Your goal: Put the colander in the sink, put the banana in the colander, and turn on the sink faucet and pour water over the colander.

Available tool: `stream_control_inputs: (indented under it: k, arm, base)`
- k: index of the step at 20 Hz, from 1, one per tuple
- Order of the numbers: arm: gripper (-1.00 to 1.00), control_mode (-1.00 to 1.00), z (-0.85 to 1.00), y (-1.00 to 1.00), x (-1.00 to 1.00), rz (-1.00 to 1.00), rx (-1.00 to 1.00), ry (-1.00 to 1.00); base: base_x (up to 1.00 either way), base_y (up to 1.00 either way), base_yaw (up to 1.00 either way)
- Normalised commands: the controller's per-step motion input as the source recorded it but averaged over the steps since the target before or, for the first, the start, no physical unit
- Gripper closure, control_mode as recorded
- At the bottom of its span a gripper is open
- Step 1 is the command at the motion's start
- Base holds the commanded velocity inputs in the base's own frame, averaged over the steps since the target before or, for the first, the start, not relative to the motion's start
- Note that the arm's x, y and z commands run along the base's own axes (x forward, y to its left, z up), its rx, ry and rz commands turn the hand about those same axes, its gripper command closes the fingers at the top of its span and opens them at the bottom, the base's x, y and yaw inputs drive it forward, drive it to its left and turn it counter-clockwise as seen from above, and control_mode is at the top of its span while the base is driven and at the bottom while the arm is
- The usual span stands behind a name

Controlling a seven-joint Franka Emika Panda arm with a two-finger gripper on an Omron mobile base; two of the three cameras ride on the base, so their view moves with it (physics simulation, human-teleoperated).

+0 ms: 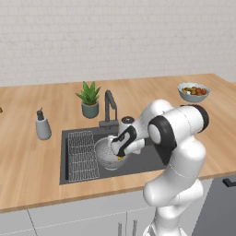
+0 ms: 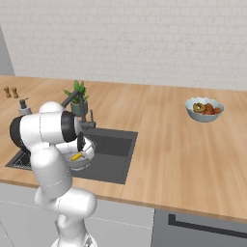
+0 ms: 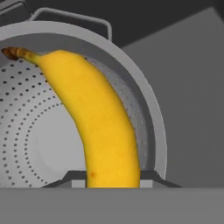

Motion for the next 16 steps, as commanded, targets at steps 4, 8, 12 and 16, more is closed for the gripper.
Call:
stream_control_inputs:
  k: [4,8,12,16]
  arm:
    - [1.0,-1.0,-0.15,0.03,0.12,0.0,0.0,0.0]
    - [1.0,-1.0,-0.14,0.03,0.15,0.0,0.0,0.0]
    - [1.0,-1.0,-0.08,0.03,0.08,0.0,0.0,0.0]
    - [1.0,-1.0,-0.01,0.0,0.0,0.01,0.0,0.0]
  base:
    - [0.0,0.0,0.0]
    - [0.0,0.0,0.0]
    - [0.0,0.0,0.0]
    - [0.0,0.0,0.0]
